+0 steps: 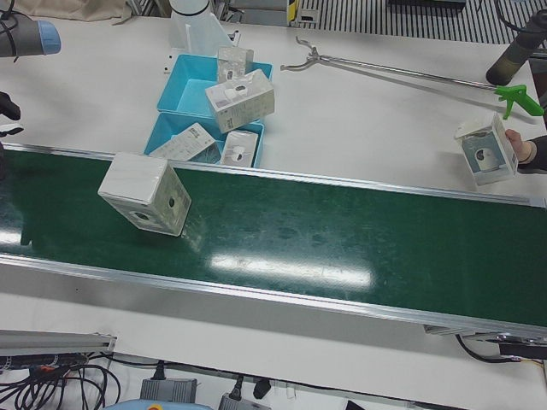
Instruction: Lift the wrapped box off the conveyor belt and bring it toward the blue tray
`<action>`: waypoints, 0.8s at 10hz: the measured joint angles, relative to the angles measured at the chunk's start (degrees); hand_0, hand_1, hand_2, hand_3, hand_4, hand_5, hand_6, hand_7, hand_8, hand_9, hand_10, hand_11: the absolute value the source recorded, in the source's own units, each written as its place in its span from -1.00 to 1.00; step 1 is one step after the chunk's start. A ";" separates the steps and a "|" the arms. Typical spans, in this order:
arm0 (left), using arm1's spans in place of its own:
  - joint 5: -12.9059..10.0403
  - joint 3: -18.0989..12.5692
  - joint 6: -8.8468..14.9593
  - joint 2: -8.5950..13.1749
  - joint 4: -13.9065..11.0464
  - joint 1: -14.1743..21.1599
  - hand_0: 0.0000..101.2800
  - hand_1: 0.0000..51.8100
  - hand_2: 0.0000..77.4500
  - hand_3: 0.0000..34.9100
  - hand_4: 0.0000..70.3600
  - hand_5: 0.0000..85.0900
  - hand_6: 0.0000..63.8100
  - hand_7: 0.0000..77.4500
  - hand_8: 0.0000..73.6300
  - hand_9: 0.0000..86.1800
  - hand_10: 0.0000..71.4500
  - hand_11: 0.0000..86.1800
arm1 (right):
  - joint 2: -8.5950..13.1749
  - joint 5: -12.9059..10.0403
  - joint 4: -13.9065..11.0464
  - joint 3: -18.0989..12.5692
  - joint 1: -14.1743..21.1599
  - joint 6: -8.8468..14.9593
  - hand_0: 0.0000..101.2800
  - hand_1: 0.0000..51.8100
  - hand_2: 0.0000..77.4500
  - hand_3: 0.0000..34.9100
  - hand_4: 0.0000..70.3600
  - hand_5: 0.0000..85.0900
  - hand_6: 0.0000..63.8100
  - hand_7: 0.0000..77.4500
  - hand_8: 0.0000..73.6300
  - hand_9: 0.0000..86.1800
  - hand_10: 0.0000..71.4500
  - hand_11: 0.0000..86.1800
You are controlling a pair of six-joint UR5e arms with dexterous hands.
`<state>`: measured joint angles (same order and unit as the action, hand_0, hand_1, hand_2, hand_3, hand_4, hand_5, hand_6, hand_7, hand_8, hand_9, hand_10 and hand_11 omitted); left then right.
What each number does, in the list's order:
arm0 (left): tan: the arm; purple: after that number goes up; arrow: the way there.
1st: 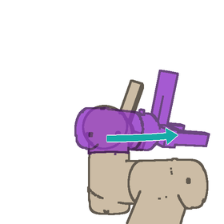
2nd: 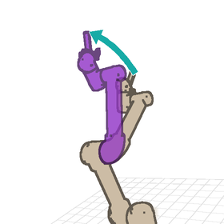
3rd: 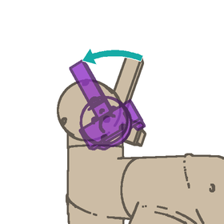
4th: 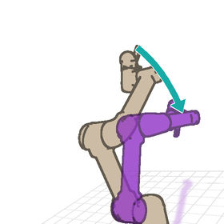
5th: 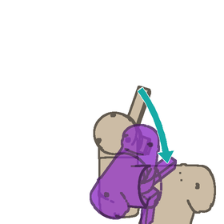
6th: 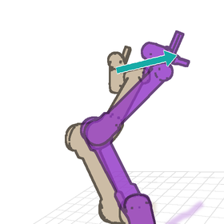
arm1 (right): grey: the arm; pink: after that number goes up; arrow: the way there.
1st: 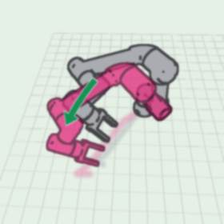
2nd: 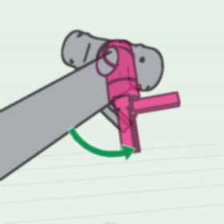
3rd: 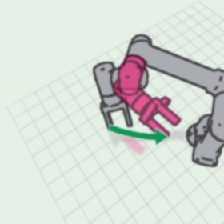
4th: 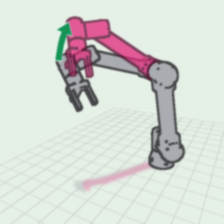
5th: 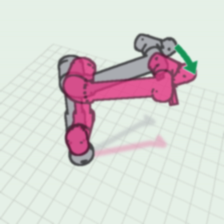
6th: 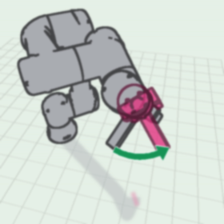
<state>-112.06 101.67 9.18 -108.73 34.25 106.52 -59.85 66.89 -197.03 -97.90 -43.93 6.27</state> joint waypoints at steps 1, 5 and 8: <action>0.00 0.00 0.00 0.00 0.00 0.00 -1.00 -1.00 -0.99 -1.00 -1.00 -0.97 -0.98 -0.99 -0.99 -0.99 -0.98 -0.99 | 0.02 -0.03 0.03 0.52 0.14 -0.06 -0.08 -0.45 -0.70 -1.00 -0.66 -0.45 -0.86 -0.87 -0.99 -0.91 -1.00 -0.99; 0.00 0.00 0.00 0.00 0.00 0.00 -1.00 -1.00 -0.97 -1.00 -1.00 -0.97 -0.98 -0.99 -0.99 -1.00 -0.98 -0.99 | 0.22 -0.09 0.11 1.32 0.36 -0.02 -0.08 -0.45 -0.70 -1.00 -0.63 -0.47 -0.85 -0.87 -0.99 -0.91 -1.00 -0.99; 0.00 0.00 0.00 0.00 0.00 0.00 -1.00 -1.00 -0.97 -1.00 -1.00 -0.97 -0.98 -0.99 -0.99 -1.00 -0.98 -0.99 | 0.24 -0.18 0.60 1.29 -0.05 -0.40 -0.08 -0.45 -0.70 -1.00 -0.67 -0.49 -0.85 -0.87 -0.99 -0.91 -1.00 -0.99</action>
<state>-112.06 101.67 9.18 -108.73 34.25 106.52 -59.61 66.70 -196.42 -96.61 -43.98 5.87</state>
